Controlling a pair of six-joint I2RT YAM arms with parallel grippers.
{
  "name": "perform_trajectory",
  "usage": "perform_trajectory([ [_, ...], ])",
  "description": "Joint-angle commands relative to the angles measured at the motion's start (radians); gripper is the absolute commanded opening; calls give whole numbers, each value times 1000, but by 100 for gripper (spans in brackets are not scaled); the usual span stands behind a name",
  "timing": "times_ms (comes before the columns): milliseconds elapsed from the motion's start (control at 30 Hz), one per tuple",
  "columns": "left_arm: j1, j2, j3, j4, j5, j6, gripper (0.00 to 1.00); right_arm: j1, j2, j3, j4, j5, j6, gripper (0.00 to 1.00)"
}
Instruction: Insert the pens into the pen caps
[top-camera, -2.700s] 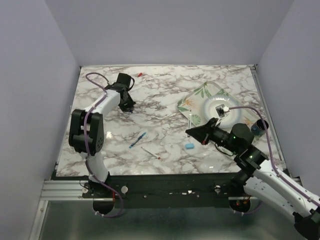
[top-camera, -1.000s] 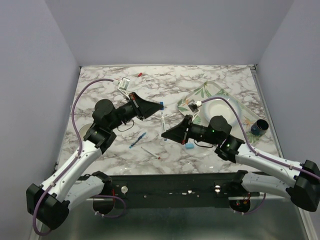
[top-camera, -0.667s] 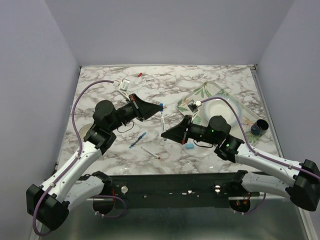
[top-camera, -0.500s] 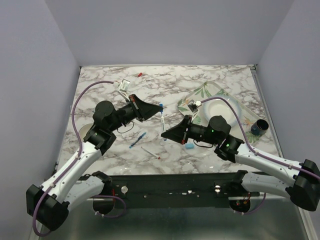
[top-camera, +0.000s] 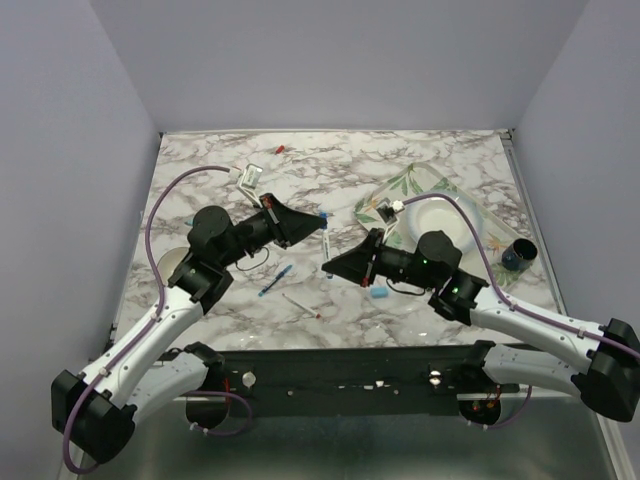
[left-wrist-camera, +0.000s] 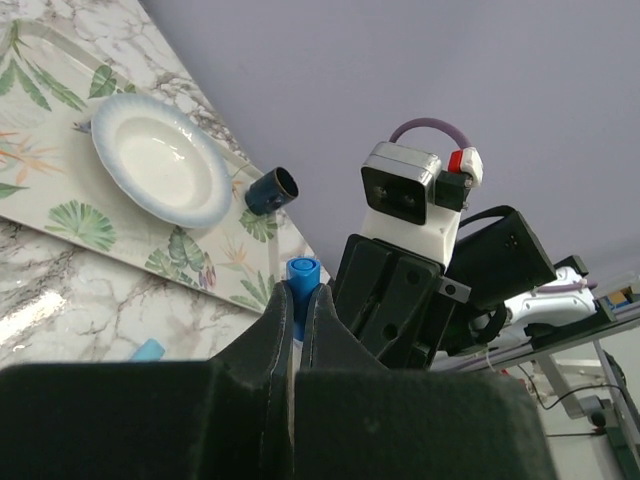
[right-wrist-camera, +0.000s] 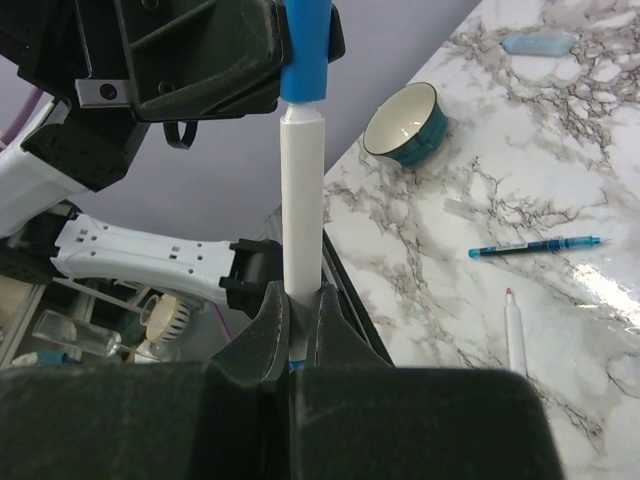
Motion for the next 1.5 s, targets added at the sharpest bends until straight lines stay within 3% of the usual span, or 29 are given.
perform_trajectory([
  [0, -14, -26, -26, -23, -19, 27, 0, 9, -4, 56, -16, 76, -21, 1],
  [367, -49, -55, -67, -13, -18, 53, 0, 8, 8, 105, -71, 162, -73, 1],
  [467, -51, -61, -61, -20, 1, 59, 14, 8, 2, 112, -60, 127, -118, 1],
  [500, -51, -64, -53, -36, 5, 67, 29, 9, 0, 112, -59, 113, -129, 1],
  [600, -51, -82, -20, -82, -2, 79, 54, 8, -19, 108, -59, 73, -168, 1],
  [700, -51, -108, 11, -105, -5, 98, 72, 8, -44, 96, -66, 54, -178, 1],
  [800, -51, -131, 33, -118, -10, 121, 82, 9, -64, 85, -68, 16, -181, 1],
  [1167, -51, -70, 215, -218, 50, 259, 87, 11, -133, 36, -2, -208, -146, 1],
  [1467, -51, -24, 211, -108, 145, 230, 78, 9, -139, 31, -5, -228, -129, 1],
])
